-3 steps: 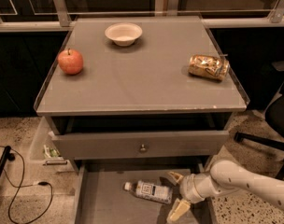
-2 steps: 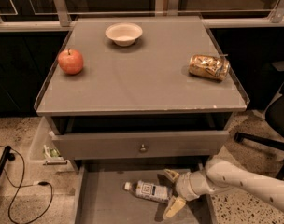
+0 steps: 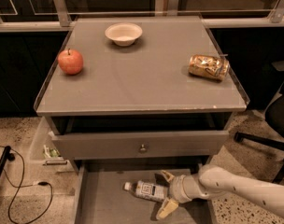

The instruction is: Pick blue plastic bottle from middle drawer and place on counter

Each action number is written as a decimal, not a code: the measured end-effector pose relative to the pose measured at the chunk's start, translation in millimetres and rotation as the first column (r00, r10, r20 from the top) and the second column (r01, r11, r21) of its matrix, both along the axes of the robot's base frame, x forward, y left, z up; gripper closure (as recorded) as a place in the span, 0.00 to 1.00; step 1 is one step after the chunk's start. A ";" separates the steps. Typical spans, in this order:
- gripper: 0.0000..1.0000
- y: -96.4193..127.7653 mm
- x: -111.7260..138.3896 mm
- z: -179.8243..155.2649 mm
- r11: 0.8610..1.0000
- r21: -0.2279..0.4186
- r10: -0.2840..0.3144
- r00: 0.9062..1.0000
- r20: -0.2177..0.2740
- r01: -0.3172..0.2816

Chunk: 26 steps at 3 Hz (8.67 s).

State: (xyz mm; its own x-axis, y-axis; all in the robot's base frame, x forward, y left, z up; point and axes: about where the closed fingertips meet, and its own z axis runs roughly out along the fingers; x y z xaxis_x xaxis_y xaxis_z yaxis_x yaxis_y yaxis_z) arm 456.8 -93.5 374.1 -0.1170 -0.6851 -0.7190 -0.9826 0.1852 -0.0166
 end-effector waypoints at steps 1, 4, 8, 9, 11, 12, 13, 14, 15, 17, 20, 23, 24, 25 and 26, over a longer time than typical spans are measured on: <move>0.19 -0.2 1.6 -0.4 1.000 -0.002 -0.005 1.000 0.004 0.005; 0.88 -0.1 1.6 -0.4 1.000 -0.002 -0.005 1.000 0.004 0.005; 1.00 -14.7 -55.8 156.7 0.994 0.071 0.071 0.989 0.129 -0.081; 1.00 -13.9 -56.1 156.0 0.994 0.073 0.072 0.989 0.127 -0.082; 1.00 10.8 -97.1 263.2 0.985 0.024 0.152 0.935 0.321 -0.168; 1.00 25.3 -106.1 375.0 0.978 -0.048 0.201 0.860 0.470 -0.203; 1.00 24.5 -110.2 390.8 0.977 -0.083 0.211 0.852 0.480 -0.195; 1.00 24.5 -110.2 390.8 0.977 -0.083 0.211 0.852 0.480 -0.195; 1.00 28.2 -101.5 392.6 0.973 -0.079 0.229 0.841 0.491 -0.219; 1.00 38.2 -3.0 421.7 0.956 -0.053 0.274 0.808 0.521 -0.290; 1.00 74.6 40.1 477.8 0.924 -0.025 0.333 0.772 0.542 -0.381; 1.00 44.3 31.1 514.3 0.958 0.013 0.221 0.766 0.603 -0.286; 1.00 39.4 46.2 546.4 0.970 0.011 0.182 0.756 0.629 -0.242; 1.00 42.7 71.7 559.8 0.974 0.019 0.166 0.772 0.613 -0.225; 1.00 48.9 103.2 555.2 0.979 0.023 0.153 0.803 0.576 -0.203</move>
Offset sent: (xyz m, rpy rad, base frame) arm 0.0016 -0.0002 -0.0004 -0.0018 -0.0044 -0.0047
